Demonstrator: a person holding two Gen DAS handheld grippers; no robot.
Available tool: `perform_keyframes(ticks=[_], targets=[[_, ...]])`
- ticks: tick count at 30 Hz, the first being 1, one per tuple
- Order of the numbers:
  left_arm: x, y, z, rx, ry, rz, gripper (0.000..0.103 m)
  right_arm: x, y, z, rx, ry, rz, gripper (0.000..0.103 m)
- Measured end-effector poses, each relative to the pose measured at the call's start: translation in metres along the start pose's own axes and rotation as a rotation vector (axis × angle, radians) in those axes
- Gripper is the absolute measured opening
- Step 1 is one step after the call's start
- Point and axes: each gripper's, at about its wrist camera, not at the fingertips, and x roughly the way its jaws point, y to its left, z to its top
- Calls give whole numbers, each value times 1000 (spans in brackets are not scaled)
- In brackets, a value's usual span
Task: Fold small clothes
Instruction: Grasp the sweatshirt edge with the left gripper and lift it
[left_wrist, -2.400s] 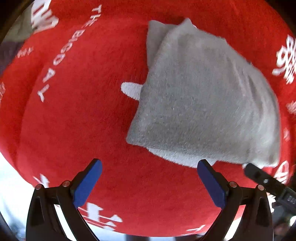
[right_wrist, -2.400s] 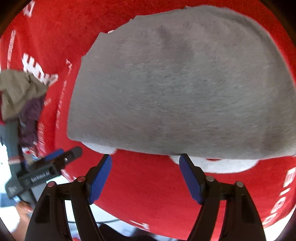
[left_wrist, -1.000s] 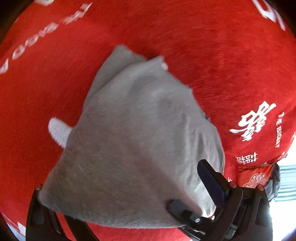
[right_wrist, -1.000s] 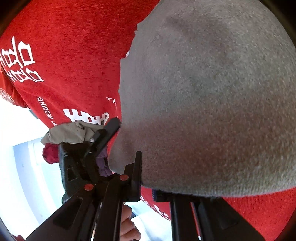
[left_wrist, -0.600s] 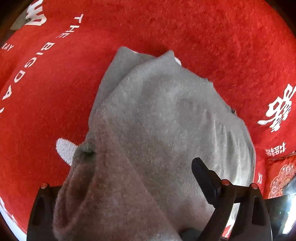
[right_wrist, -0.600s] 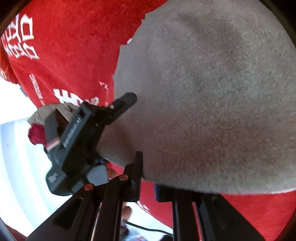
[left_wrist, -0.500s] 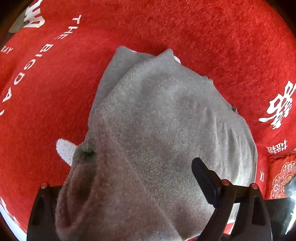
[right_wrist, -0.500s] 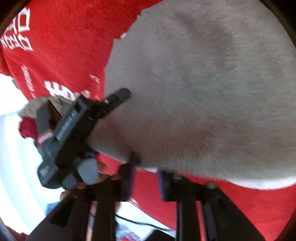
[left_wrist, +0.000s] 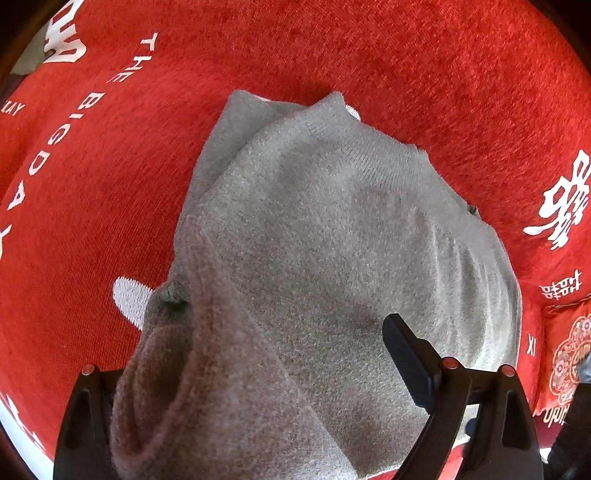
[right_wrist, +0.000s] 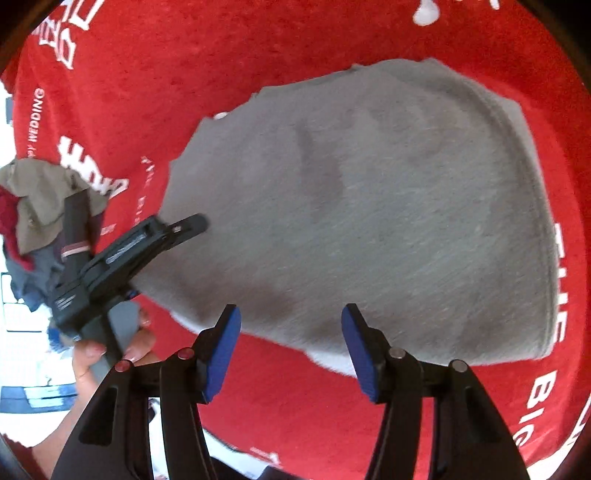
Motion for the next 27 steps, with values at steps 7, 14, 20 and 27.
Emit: perform_keyframes(ticks=[7,14,20,27], targets=[[-2,4,2,-20,-16,-46,90,22,-19,-4,35,41,-9,61],[-4,29,5,-110,-16,-155,77,19,-32,-4,92,38,57,61],[-15,1,4,47,-97,89,21,19,-32,-5,86,34,69,61],[-31,-67,-35,496,-304,350,19,14,-27,6,81,63,77,62]])
